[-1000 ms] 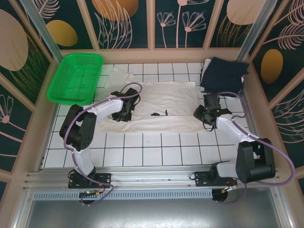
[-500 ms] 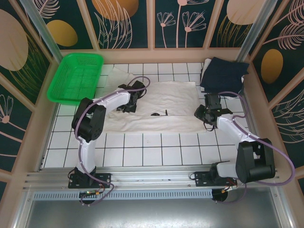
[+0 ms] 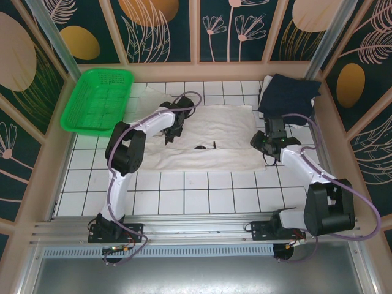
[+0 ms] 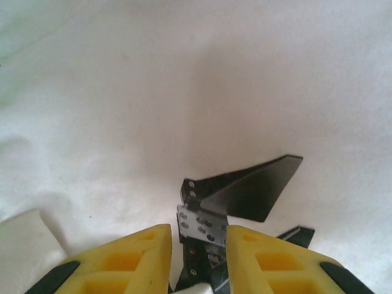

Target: Fold and stack the t-shirts

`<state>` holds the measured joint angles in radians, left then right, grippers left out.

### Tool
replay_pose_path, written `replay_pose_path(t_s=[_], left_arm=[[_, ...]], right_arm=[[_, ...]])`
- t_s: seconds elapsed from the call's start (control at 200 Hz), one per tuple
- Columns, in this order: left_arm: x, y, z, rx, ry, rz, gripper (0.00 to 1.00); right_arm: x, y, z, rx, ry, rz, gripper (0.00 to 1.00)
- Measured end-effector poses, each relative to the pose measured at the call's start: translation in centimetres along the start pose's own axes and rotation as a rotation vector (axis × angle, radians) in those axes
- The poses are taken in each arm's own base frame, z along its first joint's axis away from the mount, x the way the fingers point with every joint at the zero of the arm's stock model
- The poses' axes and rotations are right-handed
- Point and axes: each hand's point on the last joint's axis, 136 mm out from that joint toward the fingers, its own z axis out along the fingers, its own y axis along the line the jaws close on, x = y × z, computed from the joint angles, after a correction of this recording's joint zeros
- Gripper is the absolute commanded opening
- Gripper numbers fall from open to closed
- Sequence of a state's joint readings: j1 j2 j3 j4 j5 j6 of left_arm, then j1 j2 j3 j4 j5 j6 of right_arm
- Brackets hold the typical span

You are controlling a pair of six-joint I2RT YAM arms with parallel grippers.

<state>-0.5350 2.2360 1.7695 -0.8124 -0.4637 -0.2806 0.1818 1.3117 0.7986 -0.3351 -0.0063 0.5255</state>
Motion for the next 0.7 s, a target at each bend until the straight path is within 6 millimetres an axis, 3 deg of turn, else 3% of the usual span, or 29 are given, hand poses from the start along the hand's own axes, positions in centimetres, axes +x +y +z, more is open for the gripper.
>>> replay_pose_path(t_s=[0.055,0.17,0.25,0.29,0.385,0.465,0.59,0.701], left_arm=[[-0.1,0.2,-0.2,-0.007,-0.005,-0.011,0.62],[0.1,1.4,-1.2,0.004,-0.032,-0.100,0.79],[1.2,3.7,-3.2,0.032,-0.063,-0.189,0.93],[1.7,5.0,-4.4,0.050,-0.083,-0.241,0.96],[2.6,8.4,-6.7,0.089,-0.143,-0.396,0.91],[3.0,10.1,-6.5,0.097,-0.155,-0.501,0.82],[4.1,9.2,-3.5,0.119,-0.091,-0.559,0.72],[4.8,7.7,-1.3,0.137,-0.035,-0.570,0.50]], right_arm=[[0.1,0.3,0.0,-0.012,0.003,-0.007,0.37],[0.5,2.0,0.1,-0.068,0.000,-0.049,0.39],[1.5,3.6,0.1,-0.112,0.009,-0.093,0.39],[2.0,4.3,0.1,-0.132,0.014,-0.112,0.39],[2.2,5.3,0.0,-0.158,0.008,-0.136,0.39],[2.2,5.5,0.3,-0.161,0.007,-0.138,0.39],[2.6,5.3,1.0,-0.149,0.026,-0.140,0.39],[2.7,5.2,1.2,-0.145,0.032,-0.140,0.39]])
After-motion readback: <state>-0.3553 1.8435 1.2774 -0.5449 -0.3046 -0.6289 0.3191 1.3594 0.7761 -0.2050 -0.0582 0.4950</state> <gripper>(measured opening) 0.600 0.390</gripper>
